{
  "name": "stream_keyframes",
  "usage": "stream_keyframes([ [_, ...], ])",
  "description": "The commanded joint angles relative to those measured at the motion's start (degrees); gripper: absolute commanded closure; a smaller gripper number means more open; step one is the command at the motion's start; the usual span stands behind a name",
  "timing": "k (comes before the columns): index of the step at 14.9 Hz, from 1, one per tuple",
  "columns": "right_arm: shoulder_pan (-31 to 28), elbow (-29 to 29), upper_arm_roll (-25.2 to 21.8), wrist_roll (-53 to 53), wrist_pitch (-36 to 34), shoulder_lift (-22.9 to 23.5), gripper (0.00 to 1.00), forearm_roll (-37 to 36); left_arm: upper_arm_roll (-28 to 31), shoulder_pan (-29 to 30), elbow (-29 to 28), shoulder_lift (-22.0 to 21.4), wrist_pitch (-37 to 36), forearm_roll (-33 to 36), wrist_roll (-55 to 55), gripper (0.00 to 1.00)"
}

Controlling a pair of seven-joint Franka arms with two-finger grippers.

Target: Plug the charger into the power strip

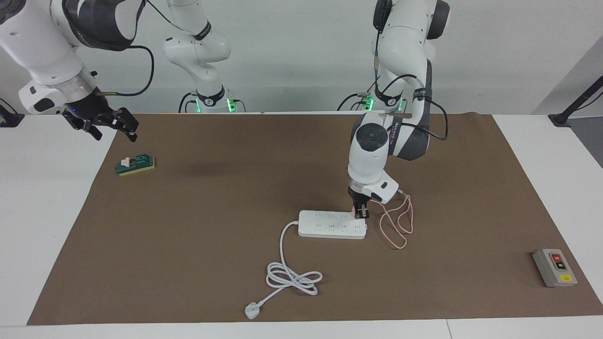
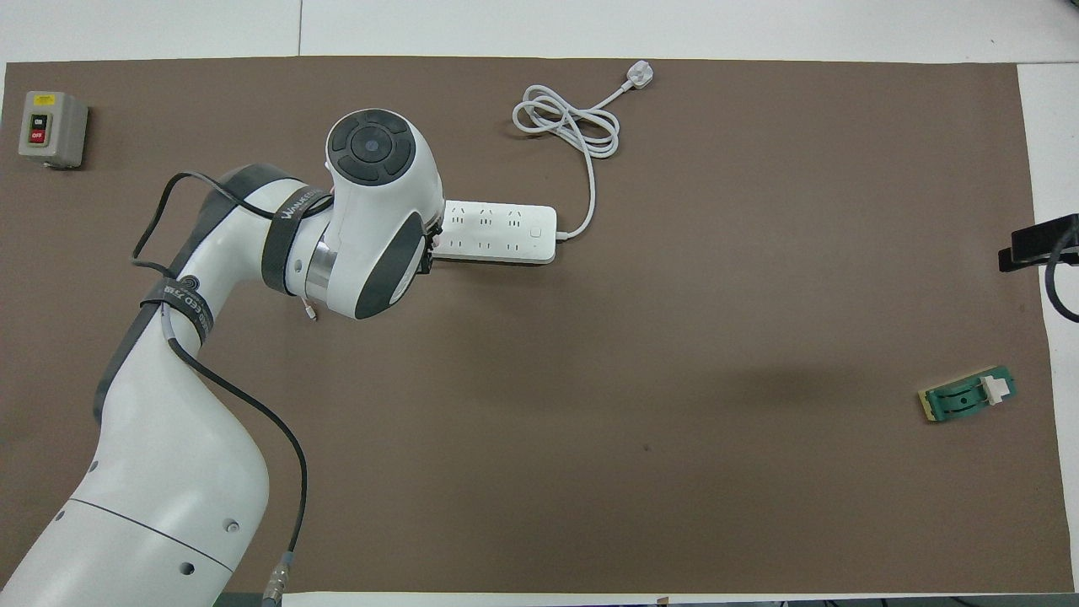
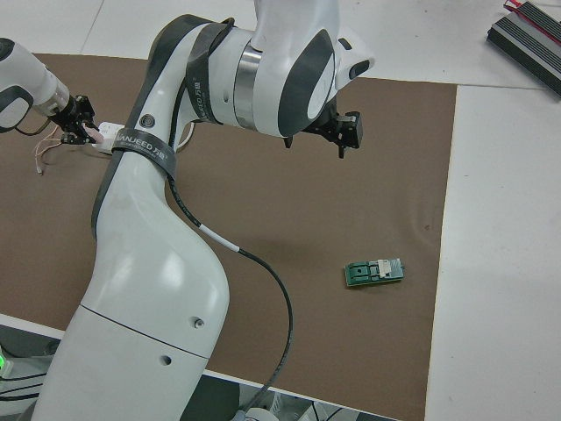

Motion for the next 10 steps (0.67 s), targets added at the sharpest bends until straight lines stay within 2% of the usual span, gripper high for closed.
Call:
stream_keyframes([
  [1,-0.3,-0.4,0.3,0.7,-1.0,-0.8,0.0,0.3,0.5,-1.2,0.4,1.5,1.2,0.6,-0.9,1.0],
  [10,-0.3,-0.4,0.3,0.7,-1.0,-0.8,0.0,0.3,0.5,-1.4,0.6,3.6,1.8,0.6,-0.9,1.0],
])
